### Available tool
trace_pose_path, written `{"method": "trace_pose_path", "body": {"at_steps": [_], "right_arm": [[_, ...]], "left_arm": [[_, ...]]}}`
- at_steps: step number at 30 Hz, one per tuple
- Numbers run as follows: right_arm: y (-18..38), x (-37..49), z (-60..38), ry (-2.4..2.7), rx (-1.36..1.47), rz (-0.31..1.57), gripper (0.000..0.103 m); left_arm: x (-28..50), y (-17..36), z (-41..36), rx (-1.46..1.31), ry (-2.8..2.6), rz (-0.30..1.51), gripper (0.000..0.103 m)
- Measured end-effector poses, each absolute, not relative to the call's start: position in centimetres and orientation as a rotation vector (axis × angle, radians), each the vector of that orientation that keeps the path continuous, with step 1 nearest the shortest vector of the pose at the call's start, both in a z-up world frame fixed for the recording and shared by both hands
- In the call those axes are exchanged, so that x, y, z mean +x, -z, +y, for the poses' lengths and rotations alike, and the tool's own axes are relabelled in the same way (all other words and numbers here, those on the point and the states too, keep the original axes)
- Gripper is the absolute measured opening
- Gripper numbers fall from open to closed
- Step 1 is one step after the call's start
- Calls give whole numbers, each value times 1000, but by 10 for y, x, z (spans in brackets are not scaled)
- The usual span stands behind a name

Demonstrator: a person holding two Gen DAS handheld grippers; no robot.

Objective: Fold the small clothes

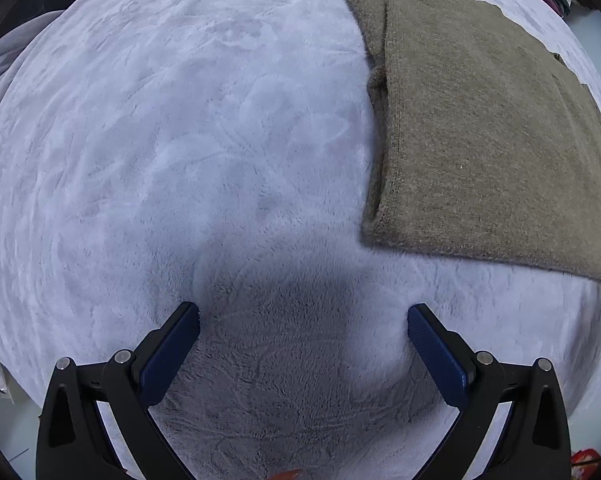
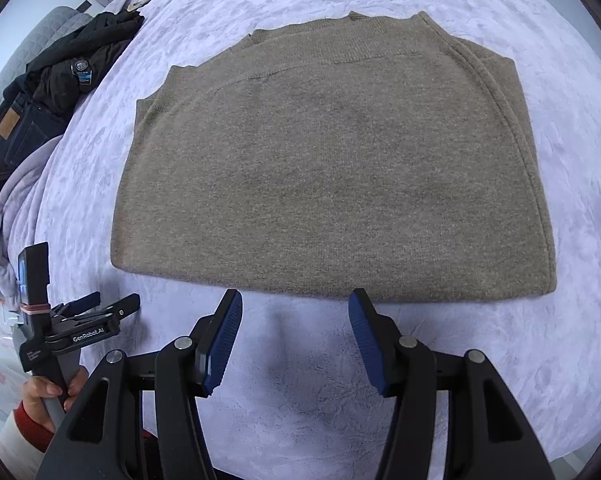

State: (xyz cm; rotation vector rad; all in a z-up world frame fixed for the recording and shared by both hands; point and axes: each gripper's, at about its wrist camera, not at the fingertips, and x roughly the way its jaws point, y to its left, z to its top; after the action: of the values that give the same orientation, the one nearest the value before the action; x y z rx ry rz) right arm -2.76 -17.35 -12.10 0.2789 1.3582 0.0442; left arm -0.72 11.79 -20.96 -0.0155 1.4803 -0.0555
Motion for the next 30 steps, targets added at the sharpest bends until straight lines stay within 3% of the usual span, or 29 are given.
{"method": "trace_pose_path", "body": {"at_steps": [30], "right_arm": [[121, -28, -118, -83, 257, 1395, 59]], "left_arm": [[15, 240, 123, -36, -51, 1478, 103]]}}
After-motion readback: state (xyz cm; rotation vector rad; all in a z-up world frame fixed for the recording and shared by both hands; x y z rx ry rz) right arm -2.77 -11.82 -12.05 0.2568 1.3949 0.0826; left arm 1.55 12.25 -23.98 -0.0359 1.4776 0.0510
